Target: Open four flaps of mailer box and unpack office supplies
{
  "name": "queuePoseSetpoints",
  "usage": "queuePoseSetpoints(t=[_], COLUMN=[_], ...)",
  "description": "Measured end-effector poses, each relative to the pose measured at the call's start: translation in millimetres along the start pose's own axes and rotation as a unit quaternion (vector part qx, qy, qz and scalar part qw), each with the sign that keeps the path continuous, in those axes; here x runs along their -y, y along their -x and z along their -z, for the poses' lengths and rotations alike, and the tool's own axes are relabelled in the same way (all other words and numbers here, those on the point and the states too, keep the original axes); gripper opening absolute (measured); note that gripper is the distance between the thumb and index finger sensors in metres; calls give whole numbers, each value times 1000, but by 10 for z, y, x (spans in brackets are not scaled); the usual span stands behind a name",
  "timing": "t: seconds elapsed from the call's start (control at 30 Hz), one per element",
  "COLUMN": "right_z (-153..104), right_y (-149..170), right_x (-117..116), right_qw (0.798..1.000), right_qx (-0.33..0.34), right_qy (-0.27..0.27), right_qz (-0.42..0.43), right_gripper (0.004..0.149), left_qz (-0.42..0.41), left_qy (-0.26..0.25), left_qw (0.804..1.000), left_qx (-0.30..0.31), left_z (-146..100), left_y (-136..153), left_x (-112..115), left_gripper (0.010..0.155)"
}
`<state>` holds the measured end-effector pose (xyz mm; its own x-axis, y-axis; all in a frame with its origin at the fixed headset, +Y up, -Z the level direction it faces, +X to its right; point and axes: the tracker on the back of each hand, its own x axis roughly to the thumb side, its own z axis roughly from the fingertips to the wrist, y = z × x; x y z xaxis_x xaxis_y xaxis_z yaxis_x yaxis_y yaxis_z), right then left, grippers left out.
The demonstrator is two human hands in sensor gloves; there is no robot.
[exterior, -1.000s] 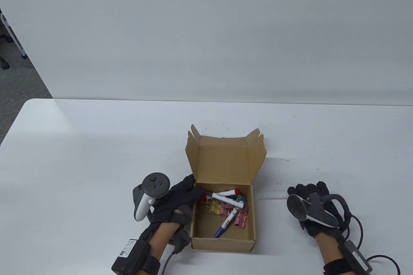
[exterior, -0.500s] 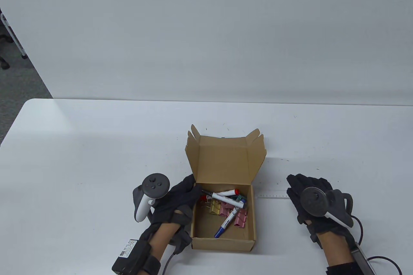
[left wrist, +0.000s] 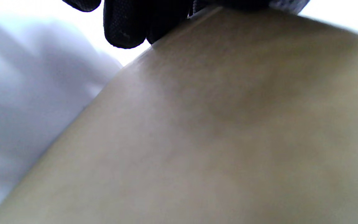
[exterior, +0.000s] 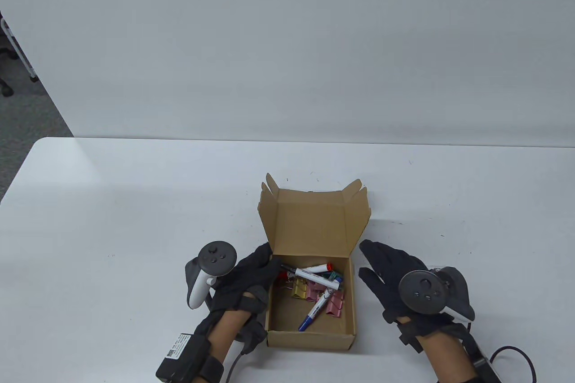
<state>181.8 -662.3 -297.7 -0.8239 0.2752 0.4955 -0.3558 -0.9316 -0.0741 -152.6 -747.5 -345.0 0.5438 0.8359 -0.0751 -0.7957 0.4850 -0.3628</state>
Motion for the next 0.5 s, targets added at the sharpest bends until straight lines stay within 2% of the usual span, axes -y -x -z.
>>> queuePoseSetpoints(t=[0.27,0.37,0.5], right_z=[307,406,525], right_y=[-521,-674,-857], right_x=[-175,-254,-398], right_qw=[991,986,975], right_qx=[-12,-8,-6], right_qy=[-69,-95,-137], right_qz=[-118,-138,-175], right_gripper=[49,43,45], left_qz=[0,0,0], left_qy=[0,0,0], left_qw=[1000,1000,1000], left_qx=[0,0,0], left_z=[0,1,1], left_y=[0,1,1], left_x=[2,2,2], left_gripper=[61,61,61])
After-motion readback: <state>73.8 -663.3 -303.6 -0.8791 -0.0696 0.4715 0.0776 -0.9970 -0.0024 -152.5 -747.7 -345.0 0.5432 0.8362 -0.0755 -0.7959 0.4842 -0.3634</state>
